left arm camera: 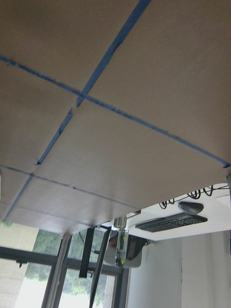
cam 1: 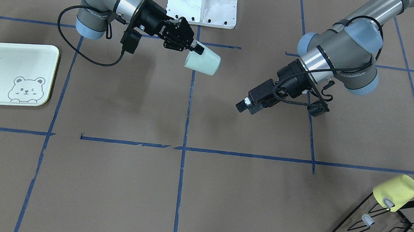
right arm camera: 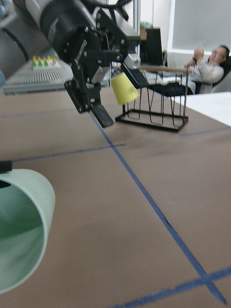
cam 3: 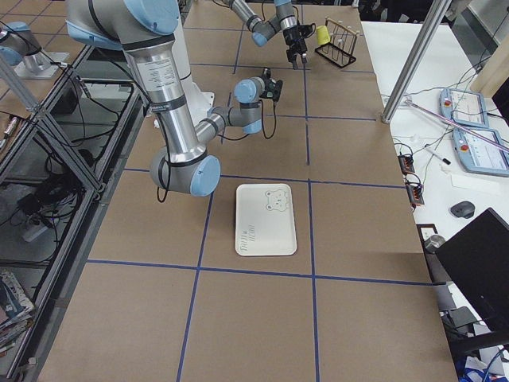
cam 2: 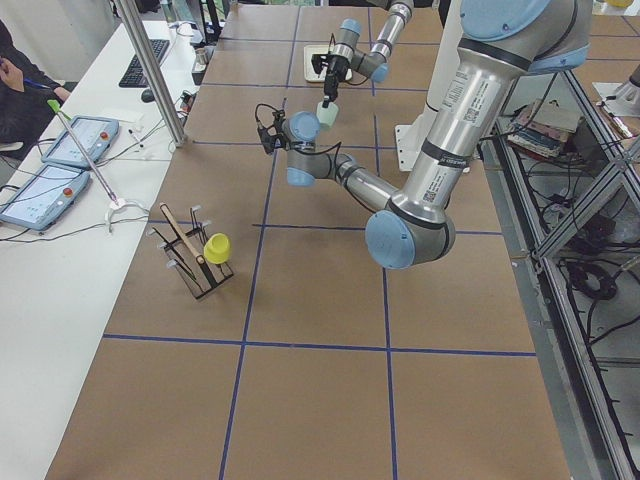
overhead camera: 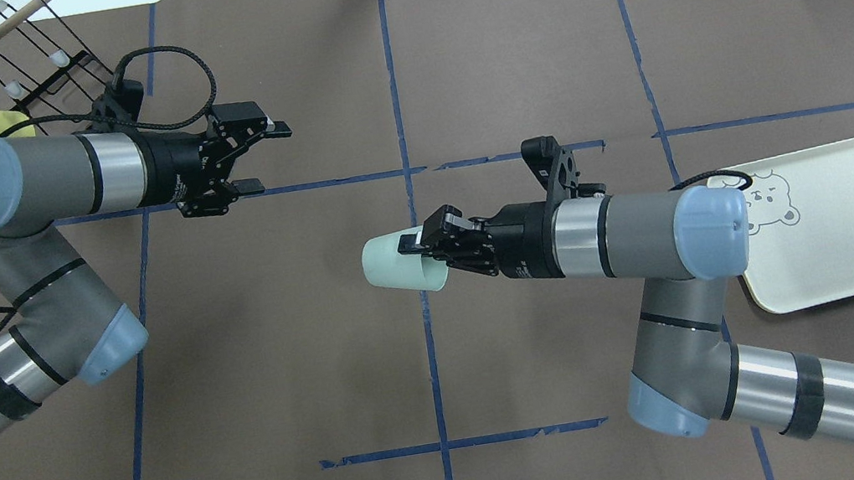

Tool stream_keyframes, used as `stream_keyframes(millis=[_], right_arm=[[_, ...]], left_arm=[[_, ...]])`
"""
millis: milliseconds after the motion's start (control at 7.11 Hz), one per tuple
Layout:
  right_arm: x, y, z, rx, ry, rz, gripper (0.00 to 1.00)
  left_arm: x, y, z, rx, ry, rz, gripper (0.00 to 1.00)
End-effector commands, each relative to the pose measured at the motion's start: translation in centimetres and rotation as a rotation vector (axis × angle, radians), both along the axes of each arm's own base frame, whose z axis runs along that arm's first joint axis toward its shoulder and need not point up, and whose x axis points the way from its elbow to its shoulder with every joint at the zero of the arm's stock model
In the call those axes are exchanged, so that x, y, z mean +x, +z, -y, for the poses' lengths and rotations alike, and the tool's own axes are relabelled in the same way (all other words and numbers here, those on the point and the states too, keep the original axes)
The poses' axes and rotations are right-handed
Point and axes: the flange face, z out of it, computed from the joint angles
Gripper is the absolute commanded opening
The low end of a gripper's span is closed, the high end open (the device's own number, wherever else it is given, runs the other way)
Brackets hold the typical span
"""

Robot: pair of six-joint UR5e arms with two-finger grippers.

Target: Left arm grabs green cup and hands to right arm on tray

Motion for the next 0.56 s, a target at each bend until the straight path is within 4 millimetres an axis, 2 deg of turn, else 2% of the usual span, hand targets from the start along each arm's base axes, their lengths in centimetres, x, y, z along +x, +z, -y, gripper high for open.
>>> stream_keyframes(millis=[0, 141, 281, 422], right_arm=[[3.9, -1.7, 3.8, -0.049, -0.053, -0.384, 0.00], [6.8, -2.3, 4.1, -0.022, -0.092, -0.599, 0.00], [9.6, -2.2, 3.8, 0.047, -0.141, -0.775, 0.00], [12.7, -1.7, 4.6, 0.111, -0.168, -0.886, 0.00]], left_arm=[[-5.7, 2.9, 3.6, 0.061, 0.039, 0.218, 1.00], [-8.3, 5.0, 3.3, 0.147, 0.084, 0.337, 1.00], [-10.9, 6.1, 3.0, 0.207, 0.141, 0.482, 1.00], [-13.6, 6.8, 2.2, 0.270, 0.234, 0.636, 1.00]])
